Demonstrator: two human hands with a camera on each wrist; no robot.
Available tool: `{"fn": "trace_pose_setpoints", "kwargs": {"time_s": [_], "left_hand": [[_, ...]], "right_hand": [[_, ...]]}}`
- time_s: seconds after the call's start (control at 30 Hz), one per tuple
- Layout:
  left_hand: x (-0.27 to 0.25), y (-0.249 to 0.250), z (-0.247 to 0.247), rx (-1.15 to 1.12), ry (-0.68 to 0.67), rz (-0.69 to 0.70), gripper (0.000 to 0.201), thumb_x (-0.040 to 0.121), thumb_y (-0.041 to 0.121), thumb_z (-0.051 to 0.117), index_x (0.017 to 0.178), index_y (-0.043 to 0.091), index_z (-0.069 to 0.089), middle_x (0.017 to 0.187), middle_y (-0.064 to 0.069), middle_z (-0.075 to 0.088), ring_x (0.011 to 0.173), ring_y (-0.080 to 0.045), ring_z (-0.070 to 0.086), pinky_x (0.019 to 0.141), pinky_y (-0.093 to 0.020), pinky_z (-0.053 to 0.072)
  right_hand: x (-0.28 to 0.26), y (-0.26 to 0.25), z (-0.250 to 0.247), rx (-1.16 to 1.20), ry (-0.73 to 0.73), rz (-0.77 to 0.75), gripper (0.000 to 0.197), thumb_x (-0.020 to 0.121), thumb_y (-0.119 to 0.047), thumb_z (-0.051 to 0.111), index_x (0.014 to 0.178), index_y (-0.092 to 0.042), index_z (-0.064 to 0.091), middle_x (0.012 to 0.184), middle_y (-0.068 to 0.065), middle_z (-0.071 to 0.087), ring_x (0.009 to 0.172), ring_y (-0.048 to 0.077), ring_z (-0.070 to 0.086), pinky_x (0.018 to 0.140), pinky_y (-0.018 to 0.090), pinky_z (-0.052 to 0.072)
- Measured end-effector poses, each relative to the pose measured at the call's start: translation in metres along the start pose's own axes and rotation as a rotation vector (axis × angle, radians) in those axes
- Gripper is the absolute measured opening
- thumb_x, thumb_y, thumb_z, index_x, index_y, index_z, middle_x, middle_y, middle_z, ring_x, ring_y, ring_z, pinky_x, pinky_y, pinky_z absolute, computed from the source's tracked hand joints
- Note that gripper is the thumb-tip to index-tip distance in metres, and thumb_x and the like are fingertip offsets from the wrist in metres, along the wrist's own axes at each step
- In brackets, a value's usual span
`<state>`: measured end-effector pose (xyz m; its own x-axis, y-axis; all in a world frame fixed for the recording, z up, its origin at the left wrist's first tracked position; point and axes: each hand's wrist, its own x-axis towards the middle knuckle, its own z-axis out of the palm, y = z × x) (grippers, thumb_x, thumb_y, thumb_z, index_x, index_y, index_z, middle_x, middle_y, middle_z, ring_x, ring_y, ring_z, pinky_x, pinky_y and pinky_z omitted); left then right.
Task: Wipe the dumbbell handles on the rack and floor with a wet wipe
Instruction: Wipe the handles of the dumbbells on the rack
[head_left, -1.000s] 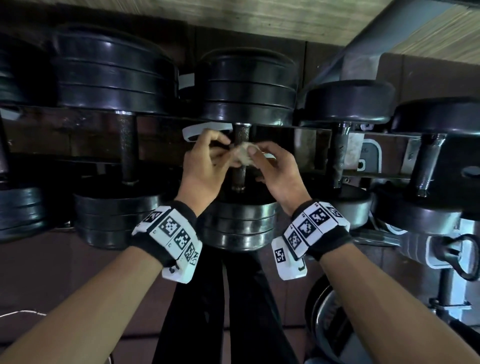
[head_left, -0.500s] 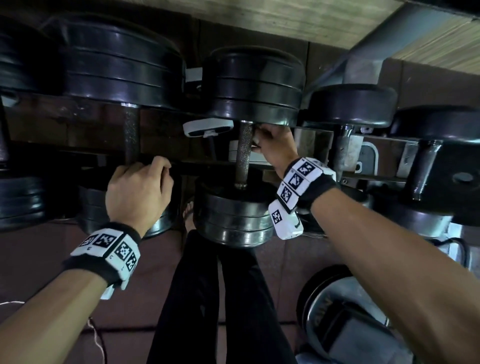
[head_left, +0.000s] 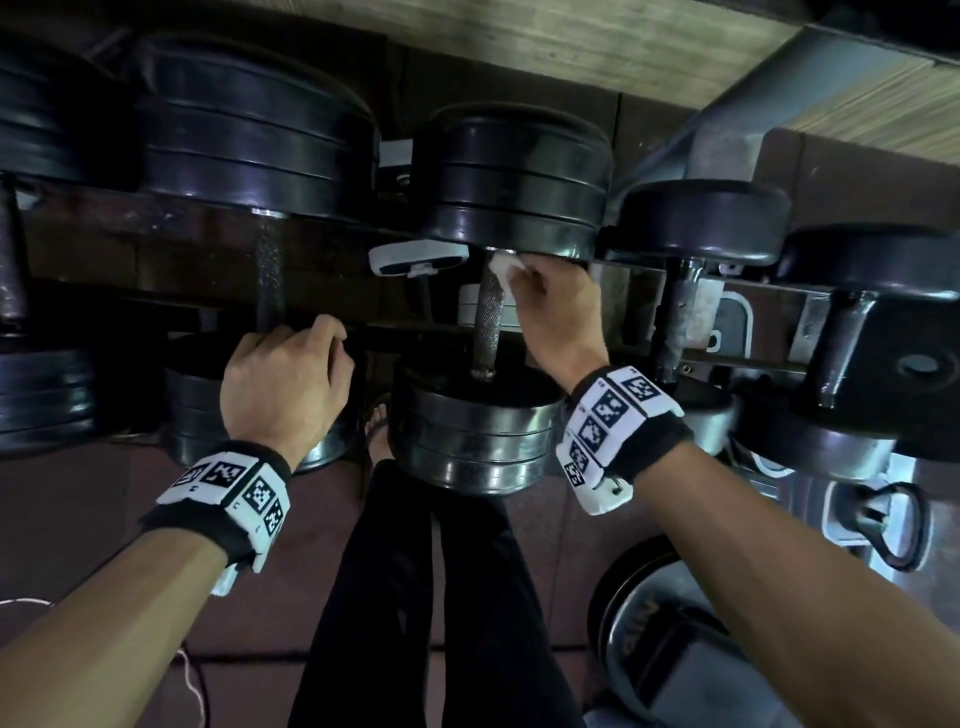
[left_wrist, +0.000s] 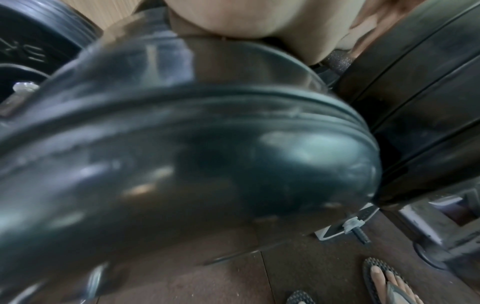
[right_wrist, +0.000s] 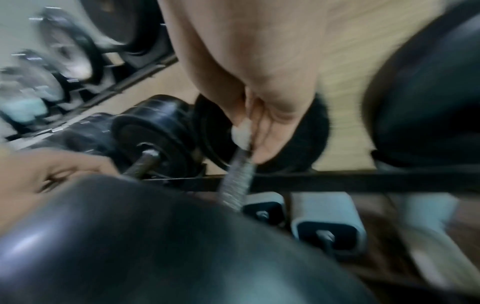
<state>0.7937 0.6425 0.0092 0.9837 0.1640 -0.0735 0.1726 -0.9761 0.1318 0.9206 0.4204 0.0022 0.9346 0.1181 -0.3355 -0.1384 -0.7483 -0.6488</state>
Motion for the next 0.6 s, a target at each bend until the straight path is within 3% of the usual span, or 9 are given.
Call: {"fn": "trace_pose_setpoints", "kwargs": {"time_s": [0.1,0.17,0.2,0.27,0.37,0.5,0.6], "left_hand": [[0.0,-0.001,0.002,-0.007,-0.009,-0.012,0.004,0.087,0.016,0.066,0.089,0.012,0.065,0.057,-0.009,0.056,0.052,-0.033,0.054,0.06,-0.039,0.045],[-0.001,-0.001,0.003,-0.004,-0.016,-0.018,0.004,0.087,0.016,0.066,0.089,0.012,0.064,0.057,-0.009,0.057,0.052,-0.033,0.054,0.06,-0.039,0.045],[0.0,-0.001,0.004,-0.001,-0.016,-0.022,0.004,0.087,0.016,0.066,0.088,0.013,0.064,0.057,-0.009,0.057,0.051,-0.033,0.053,0.059,-0.038,0.044],[0.0,-0.001,0.005,0.009,-0.021,-0.025,0.004,0.086,0.016,0.065,0.086,0.012,0.063,0.055,-0.009,0.056,0.05,-0.032,0.053,0.057,-0.037,0.043],[0.0,-0.001,0.006,0.016,-0.035,-0.025,0.005,0.088,0.017,0.063,0.085,0.013,0.062,0.055,-0.007,0.057,0.05,-0.032,0.053,0.058,-0.037,0.042],[0.0,-0.001,0.004,0.013,-0.037,-0.028,0.006,0.086,0.016,0.065,0.083,0.012,0.062,0.054,-0.006,0.056,0.049,-0.03,0.053,0.056,-0.036,0.042],[0.0,0.0,0.003,0.01,-0.035,-0.026,0.006,0.085,0.015,0.066,0.082,0.012,0.062,0.054,-0.006,0.055,0.048,-0.03,0.052,0.055,-0.035,0.042]], "right_hand": [[-0.002,0.027,-0.003,0.123,-0.029,0.202,0.019,0.098,-0.026,0.056,0.086,-0.021,0.069,0.077,-0.001,0.073,0.071,0.012,0.074,0.072,0.038,0.059],[0.006,0.04,0.0,0.15,-0.065,0.294,0.026,0.096,-0.035,0.056,0.098,-0.014,0.072,0.088,0.004,0.076,0.074,0.015,0.075,0.076,0.047,0.062],[0.012,0.042,0.003,0.166,-0.084,0.301,0.027,0.094,-0.036,0.058,0.096,-0.013,0.071,0.09,0.007,0.075,0.077,0.018,0.075,0.077,0.049,0.062],[0.023,0.039,0.012,0.218,-0.132,0.254,0.014,0.095,-0.023,0.061,0.083,-0.02,0.068,0.085,0.006,0.072,0.077,0.019,0.072,0.075,0.051,0.062],[0.032,0.028,0.016,0.219,-0.14,0.174,0.025,0.091,-0.012,0.061,0.071,-0.027,0.066,0.073,-0.004,0.066,0.073,0.015,0.066,0.078,0.049,0.062],[0.019,0.025,0.008,0.258,-0.161,0.186,0.016,0.099,-0.01,0.061,0.088,-0.018,0.069,0.083,0.006,0.066,0.08,0.019,0.064,0.083,0.048,0.061],[0.02,0.033,0.008,0.187,-0.172,0.142,0.013,0.095,-0.026,0.063,0.088,-0.021,0.073,0.085,0.009,0.073,0.078,0.03,0.069,0.081,0.055,0.058]]}}
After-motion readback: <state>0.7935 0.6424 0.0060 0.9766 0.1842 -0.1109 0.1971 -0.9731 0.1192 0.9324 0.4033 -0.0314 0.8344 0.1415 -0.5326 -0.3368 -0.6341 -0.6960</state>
